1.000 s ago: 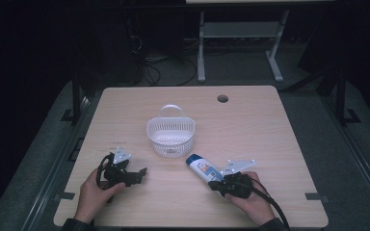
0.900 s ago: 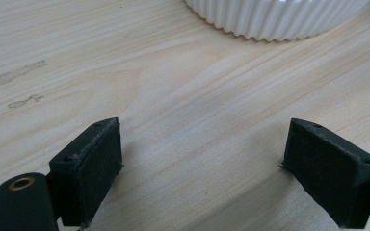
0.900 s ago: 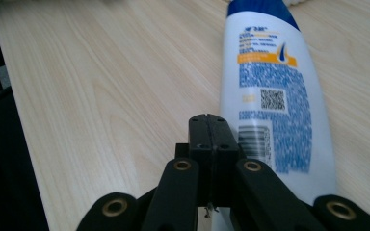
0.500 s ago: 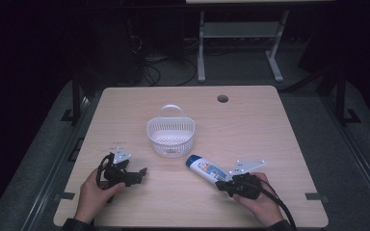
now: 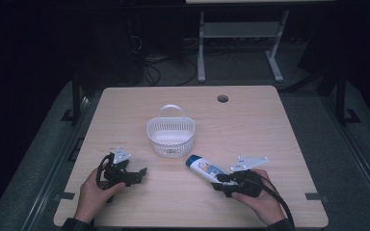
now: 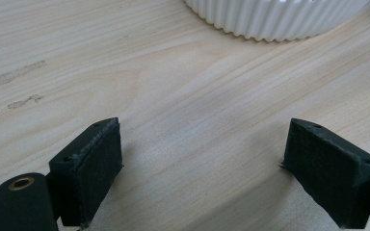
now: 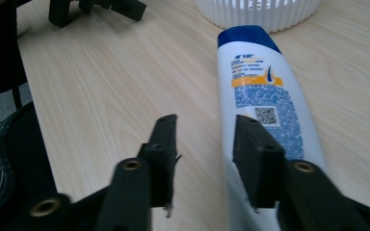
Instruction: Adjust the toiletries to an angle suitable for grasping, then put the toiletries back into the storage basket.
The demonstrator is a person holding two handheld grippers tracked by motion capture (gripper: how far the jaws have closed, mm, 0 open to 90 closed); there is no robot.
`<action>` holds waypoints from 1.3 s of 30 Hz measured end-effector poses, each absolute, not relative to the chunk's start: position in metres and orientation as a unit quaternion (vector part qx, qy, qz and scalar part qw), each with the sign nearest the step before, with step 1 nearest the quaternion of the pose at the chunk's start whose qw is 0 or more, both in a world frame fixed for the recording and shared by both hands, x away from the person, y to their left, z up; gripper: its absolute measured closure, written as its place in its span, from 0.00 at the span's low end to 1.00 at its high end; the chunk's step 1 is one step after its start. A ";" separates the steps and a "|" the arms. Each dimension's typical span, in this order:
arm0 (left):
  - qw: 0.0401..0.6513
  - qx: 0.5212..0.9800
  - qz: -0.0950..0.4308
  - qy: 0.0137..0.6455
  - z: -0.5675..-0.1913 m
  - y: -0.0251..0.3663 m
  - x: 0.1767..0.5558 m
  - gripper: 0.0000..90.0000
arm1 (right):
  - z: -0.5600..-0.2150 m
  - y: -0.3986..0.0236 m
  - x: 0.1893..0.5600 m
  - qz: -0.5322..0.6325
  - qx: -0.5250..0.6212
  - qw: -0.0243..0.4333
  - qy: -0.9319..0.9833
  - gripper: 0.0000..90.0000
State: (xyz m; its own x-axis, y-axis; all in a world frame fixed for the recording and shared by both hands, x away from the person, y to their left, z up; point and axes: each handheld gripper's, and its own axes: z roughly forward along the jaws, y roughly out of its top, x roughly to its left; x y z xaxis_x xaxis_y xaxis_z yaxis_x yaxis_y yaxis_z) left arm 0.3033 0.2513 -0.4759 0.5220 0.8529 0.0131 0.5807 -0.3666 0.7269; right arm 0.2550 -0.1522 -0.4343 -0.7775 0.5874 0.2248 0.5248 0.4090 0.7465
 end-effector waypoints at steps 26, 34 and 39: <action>0.342 0.802 0.199 0.447 -0.476 0.251 0.303 0.14 | -0.417 -0.152 0.286 0.438 0.342 0.060 0.829 0.36; 0.342 0.803 0.199 0.446 -0.476 0.251 0.303 0.14 | -0.414 -0.146 0.298 0.430 0.343 0.065 0.833 0.31; 0.342 0.803 0.199 0.446 -0.476 0.251 0.303 0.14 | -0.414 -0.139 0.305 0.416 0.342 0.063 0.840 0.29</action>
